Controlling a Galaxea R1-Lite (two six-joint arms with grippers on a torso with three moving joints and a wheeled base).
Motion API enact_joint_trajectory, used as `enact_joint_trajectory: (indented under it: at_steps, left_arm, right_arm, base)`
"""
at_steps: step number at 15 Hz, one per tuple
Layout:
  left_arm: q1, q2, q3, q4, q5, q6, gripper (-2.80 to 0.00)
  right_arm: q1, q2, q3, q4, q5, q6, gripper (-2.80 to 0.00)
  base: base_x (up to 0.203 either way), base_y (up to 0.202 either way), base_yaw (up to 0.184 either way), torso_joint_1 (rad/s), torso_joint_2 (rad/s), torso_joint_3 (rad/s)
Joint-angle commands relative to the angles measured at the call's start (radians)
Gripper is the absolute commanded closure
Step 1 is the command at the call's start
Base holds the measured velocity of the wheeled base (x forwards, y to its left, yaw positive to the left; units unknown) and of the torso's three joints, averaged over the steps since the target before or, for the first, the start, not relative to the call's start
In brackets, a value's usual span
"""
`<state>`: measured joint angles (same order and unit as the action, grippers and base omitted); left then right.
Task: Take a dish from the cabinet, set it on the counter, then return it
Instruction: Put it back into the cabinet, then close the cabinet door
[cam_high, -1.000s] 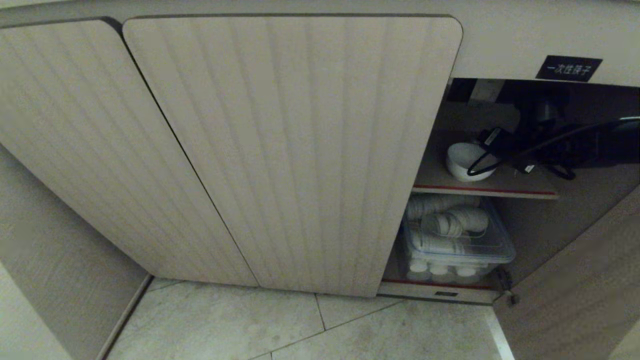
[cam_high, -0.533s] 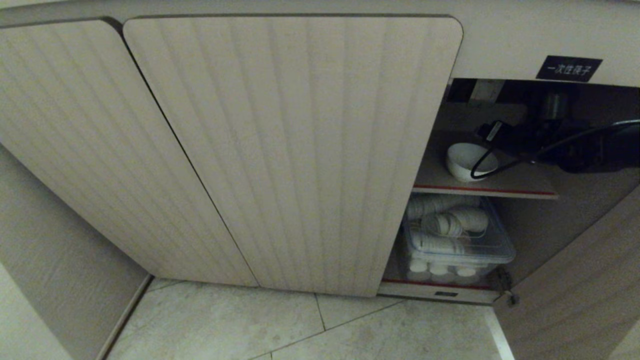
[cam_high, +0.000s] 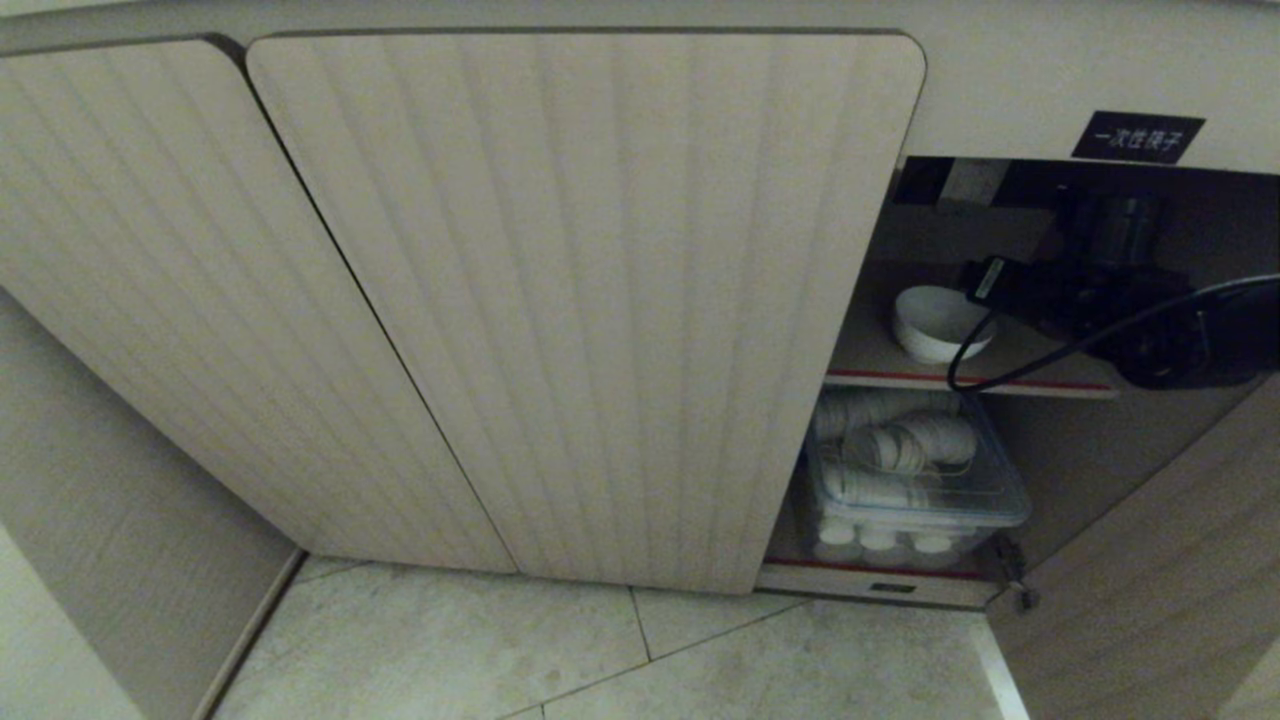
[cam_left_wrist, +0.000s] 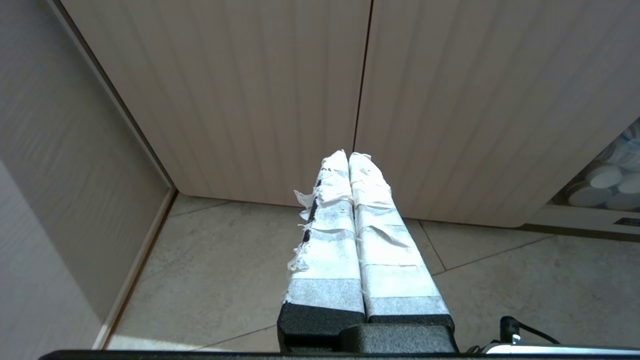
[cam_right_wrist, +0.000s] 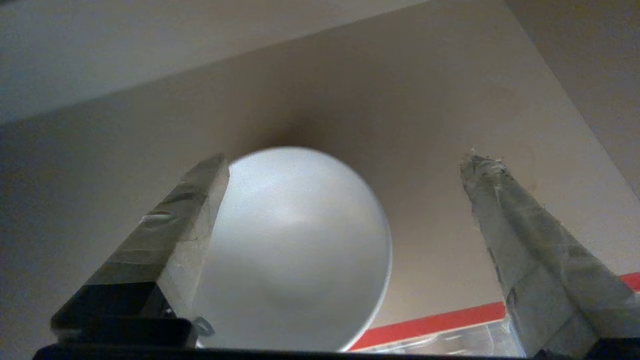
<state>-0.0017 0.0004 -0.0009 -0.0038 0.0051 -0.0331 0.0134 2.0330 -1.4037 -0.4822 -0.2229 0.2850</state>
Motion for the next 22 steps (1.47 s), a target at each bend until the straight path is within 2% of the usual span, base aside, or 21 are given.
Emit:
enact_joint_trajectory:
  at_steps: [1, 9, 14, 17, 22]
  left_arm:
    - [0.0, 0.0, 0.0, -0.001, -0.001, -0.001, 0.0]
    - [0.0, 0.0, -0.001, -0.001, -0.001, -0.001, 0.0]
    - [0.0, 0.0, -0.001, -0.001, 0.0, -0.001, 0.0]
    - [0.0, 0.0, 0.0, -0.001, -0.001, -0.001, 0.0]
    - [0.0, 0.0, 0.0, -0.001, -0.001, -0.001, 0.0]
  right_arm:
    - [0.0, -0.004, 0.017, -0.014, 0.0, -0.027, 0.0]
    - [0.0, -0.05, 0.102, -0.079, 0.002, -0.035, 0.0]
    - [0.0, -0.109, 0.259, -0.229, 0.006, -0.057, 0.0]
    - [-0.001, -0.138, 0.308, -0.26, 0.022, -0.061, 0.0]
    - [0.0, -0.22, 0.464, -0.34, 0.068, -0.09, 0.0]
  base:
    - [0.0, 0.0, 0.0, 0.0, 0.0, 0.0]
    - [0.0, 0.0, 0.0, 0.0, 0.0, 0.0]
    - [0.0, 0.0, 0.0, 0.0, 0.0, 0.0]
    - [0.0, 0.0, 0.0, 0.0, 0.0, 0.0]
    - [0.0, 0.0, 0.0, 0.0, 0.0, 0.0]
